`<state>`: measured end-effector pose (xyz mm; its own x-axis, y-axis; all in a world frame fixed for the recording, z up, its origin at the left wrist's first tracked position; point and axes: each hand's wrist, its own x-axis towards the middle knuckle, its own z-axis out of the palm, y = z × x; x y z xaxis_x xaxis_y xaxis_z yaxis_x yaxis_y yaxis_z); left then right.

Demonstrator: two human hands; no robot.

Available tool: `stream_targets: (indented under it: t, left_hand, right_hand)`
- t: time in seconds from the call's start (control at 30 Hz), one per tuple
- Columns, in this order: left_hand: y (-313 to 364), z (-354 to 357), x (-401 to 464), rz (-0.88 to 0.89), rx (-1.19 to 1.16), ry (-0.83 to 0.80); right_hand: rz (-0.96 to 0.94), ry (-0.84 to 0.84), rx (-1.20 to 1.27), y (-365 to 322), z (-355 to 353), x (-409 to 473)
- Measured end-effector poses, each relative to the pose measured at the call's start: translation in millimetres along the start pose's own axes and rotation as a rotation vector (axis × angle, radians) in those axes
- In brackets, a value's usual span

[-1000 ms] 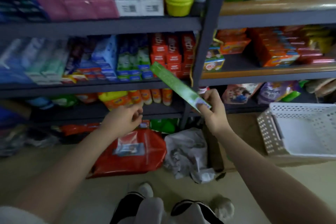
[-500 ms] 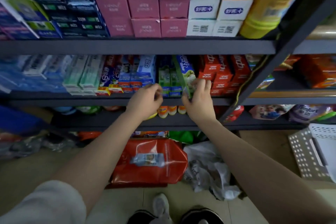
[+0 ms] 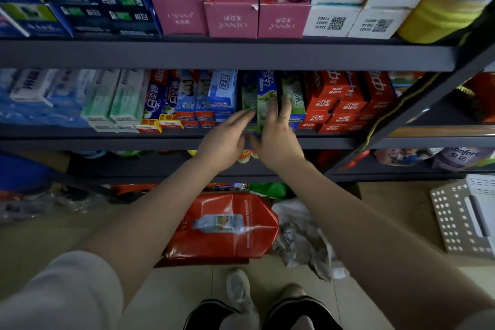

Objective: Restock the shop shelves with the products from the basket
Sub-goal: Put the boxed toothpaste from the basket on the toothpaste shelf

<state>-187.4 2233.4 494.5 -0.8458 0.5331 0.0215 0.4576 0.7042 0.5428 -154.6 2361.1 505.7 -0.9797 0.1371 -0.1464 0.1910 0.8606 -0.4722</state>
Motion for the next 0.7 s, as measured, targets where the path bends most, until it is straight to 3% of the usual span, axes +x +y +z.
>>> stream_targets:
  t: [0.1,0.23,0.47,0.63,0.7]
  left_hand:
    - [4,3,10,-0.049,-0.025,-0.076]
    - [10,10,17,-0.091,-0.056,-0.165]
    - [21,19,25,-0.08,0.076,0.054]
    - [16,21,29,-0.069,0.231,0.112]
    - [3,26,23,-0.054,0.323,0.095]
  right_hand:
    - [-0.1,-0.089,0.076,22,-19,1]
    - [-0.13,-0.038,-0.054,49,-30,3]
    - [-0.183,0.273,-0.239,61,-18,0]
    - [-0.247,0.373,-0.538,50,-19,11]
    - [-0.378,0.389,-0.605,46,-17,11]
